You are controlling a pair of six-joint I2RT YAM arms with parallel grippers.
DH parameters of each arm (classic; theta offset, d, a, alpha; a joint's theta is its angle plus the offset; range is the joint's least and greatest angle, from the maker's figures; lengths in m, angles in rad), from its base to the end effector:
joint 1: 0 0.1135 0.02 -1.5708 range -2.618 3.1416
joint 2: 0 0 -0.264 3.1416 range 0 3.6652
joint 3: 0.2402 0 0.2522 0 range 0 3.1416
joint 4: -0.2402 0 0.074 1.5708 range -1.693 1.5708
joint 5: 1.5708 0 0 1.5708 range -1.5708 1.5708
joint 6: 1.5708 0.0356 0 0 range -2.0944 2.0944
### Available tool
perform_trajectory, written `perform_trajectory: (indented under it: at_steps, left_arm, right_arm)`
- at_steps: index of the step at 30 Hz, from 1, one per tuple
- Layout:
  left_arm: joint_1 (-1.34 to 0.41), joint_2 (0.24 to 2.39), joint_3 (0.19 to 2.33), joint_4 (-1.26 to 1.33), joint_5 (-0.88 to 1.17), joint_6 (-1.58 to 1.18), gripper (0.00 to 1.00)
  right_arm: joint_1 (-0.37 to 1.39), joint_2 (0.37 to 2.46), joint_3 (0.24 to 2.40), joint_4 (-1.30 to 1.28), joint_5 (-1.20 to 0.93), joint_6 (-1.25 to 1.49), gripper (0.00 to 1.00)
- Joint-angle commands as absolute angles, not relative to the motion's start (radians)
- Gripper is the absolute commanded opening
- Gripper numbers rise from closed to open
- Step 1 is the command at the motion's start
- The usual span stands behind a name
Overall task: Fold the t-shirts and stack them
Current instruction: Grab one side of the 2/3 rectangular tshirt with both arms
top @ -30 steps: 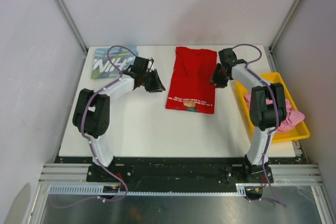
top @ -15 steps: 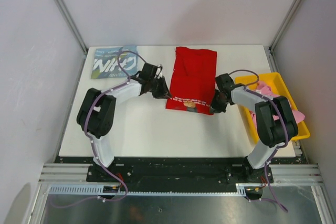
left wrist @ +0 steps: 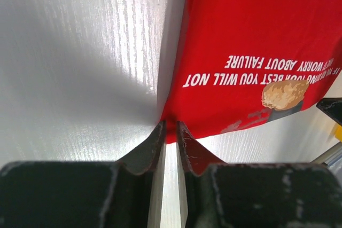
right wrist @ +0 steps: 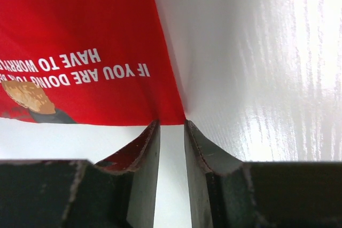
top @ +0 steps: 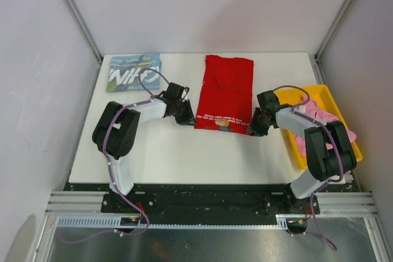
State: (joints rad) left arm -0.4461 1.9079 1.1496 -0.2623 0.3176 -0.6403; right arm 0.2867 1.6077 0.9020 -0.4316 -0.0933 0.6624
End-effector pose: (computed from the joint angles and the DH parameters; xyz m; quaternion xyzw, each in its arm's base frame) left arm 0.3405 -0.1752 0.1458 -0.0494 0.9500 -0.2689 0.1510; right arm 0.2879 0.0883 0.1648 0.1723 0.9602 0.1387 0.1703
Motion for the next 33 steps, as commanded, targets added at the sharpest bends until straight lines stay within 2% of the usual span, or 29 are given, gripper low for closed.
perform_trajectory:
  at_steps: [1,17,23,25,28,31,33]
  left_arm:
    - [-0.432,1.854,1.121,-0.247,0.294,-0.645,0.18]
    - [-0.430,1.760,1.042,-0.248,0.303,-0.641,0.24]
    - [-0.429,1.762,1.033,-0.247,0.302,-0.642,0.25]
    - [-0.429,1.764,1.034,-0.247,0.303,-0.643,0.28]
    - [-0.431,1.777,1.038,-0.247,0.306,-0.645,0.32]
    - [-0.432,1.789,1.039,-0.246,0.307,-0.650,0.35]
    - [-0.435,1.798,1.044,-0.247,0.304,-0.653,0.36]
  right_arm:
    - [0.271,1.556,0.880,-0.441,-0.067,0.667,0.30]
    - [0.271,1.585,0.836,-0.310,-0.087,0.711,0.35]
    - [0.272,1.611,0.823,-0.307,-0.064,0.716,0.34]
    - [0.272,1.611,0.815,-0.306,-0.055,0.714,0.29]
    - [0.272,1.611,0.812,-0.305,-0.049,0.711,0.14]
    - [0.270,1.610,0.812,-0.301,-0.057,0.708,0.04]
    - [0.268,1.607,0.811,-0.301,-0.061,0.706,0.01]
